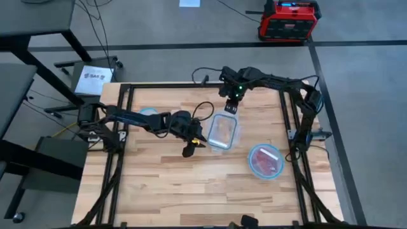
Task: Sort candy
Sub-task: Close the rectangular transparent bin
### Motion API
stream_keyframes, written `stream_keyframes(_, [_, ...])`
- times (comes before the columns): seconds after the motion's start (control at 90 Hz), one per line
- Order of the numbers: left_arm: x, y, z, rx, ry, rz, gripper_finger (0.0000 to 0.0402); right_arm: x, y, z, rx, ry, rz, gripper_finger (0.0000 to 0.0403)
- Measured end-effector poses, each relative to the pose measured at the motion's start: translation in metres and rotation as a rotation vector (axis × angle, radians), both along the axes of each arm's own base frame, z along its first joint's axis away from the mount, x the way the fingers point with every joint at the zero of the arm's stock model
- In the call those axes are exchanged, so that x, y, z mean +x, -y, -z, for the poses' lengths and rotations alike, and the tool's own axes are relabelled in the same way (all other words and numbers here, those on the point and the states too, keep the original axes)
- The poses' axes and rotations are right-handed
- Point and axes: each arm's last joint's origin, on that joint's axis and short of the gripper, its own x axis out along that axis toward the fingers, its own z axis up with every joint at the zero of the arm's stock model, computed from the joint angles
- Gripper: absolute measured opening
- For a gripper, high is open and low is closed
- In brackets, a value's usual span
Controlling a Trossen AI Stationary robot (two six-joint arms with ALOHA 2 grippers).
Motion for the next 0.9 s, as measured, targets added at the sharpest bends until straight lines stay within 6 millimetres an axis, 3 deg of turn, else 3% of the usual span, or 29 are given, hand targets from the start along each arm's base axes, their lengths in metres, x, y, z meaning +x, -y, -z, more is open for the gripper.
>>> stream_keyframes(0.167, [-0.001,0.012,-0.002,0.011,-0.006,0.042,0.0123,-0.019,-0.008,-0.033,0.010,-0.022,-0.005,0.0102])
stream_keyframes(0.333, [-0.004,0.038,-0.001,0.104,-0.028,0.109,0.0123,-0.045,-0.044,-0.086,-0.056,0.113,-0.004,0.0102])
stream_keyframes(0.444, [-0.003,0.050,0.004,0.176,-0.029,0.120,0.0123,-0.059,-0.075,-0.105,-0.102,0.247,-0.016,0.0102])
stream_keyframes(0.556, [0.002,0.052,0.009,0.200,0.006,0.134,0.0123,-0.068,-0.103,-0.110,-0.129,0.387,-0.045,0.0102])
stream_keyframes(0.667, [0.008,0.043,0.019,0.188,-0.033,0.104,0.0123,-0.074,-0.124,-0.105,-0.110,0.467,-0.054,0.0102])
stream_keyframes(0.778, [0.017,0.037,0.031,0.174,-0.097,0.086,0.0123,-0.080,-0.142,-0.098,-0.082,0.476,-0.051,0.0102])
stream_keyframes(0.9, [0.030,0.037,0.025,0.213,-0.064,0.104,0.0123,-0.082,-0.157,-0.091,-0.102,0.449,-0.057,0.0102])
